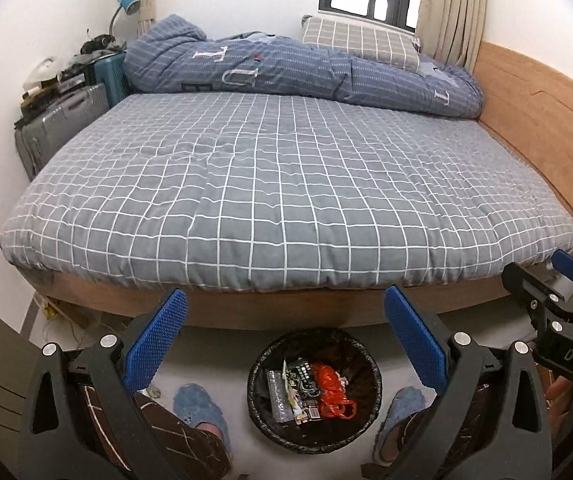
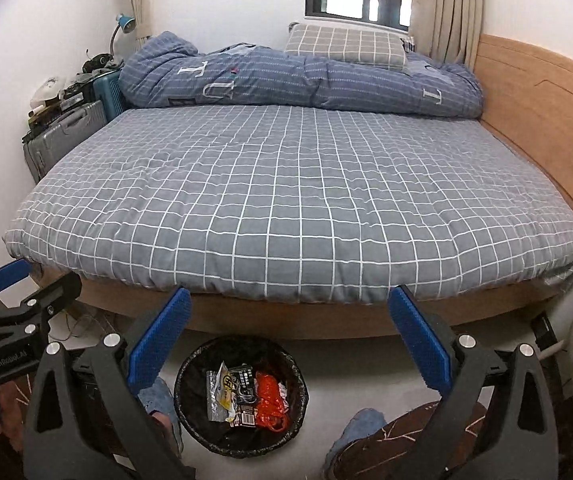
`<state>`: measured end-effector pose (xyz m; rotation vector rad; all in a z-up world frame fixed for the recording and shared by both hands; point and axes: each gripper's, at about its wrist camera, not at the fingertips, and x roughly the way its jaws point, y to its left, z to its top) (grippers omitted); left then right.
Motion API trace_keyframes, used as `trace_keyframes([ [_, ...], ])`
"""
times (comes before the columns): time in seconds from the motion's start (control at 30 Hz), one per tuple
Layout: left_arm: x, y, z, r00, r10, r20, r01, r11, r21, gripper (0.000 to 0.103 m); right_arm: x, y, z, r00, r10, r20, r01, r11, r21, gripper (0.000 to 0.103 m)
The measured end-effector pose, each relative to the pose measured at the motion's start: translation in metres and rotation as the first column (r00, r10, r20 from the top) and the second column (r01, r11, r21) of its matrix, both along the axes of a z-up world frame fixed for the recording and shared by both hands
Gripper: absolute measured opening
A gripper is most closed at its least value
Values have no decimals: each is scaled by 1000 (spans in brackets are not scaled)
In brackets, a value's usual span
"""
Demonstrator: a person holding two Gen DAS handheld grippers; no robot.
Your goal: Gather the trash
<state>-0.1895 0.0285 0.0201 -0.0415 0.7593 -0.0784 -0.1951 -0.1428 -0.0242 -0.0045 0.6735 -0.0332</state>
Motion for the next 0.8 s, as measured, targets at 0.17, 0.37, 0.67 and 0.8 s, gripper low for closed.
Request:
trace_keyframes([
  [0.17, 1, -1, -3, 1000, 3, -8, -3, 1000, 3, 97, 2, 0, -2, 1000, 0, -4, 0, 1000, -1, 95],
  [0.37, 1, 1, -5, 1000, 1, -19, -1, 1000, 8, 97, 4, 1, -4, 1000, 0, -8, 0, 1000, -2, 95],
  [0.67, 2, 3, -7, 1000, -3, -23, 3, 1000, 11, 97, 7, 2, -8, 1000, 0, -17, 0, 1000, -2, 95],
  [0.8, 2, 3, -8, 1000, -6, -23, 6, 1000, 10, 97, 9, 1, -11, 1000, 4, -22, -4, 1000, -3, 95],
])
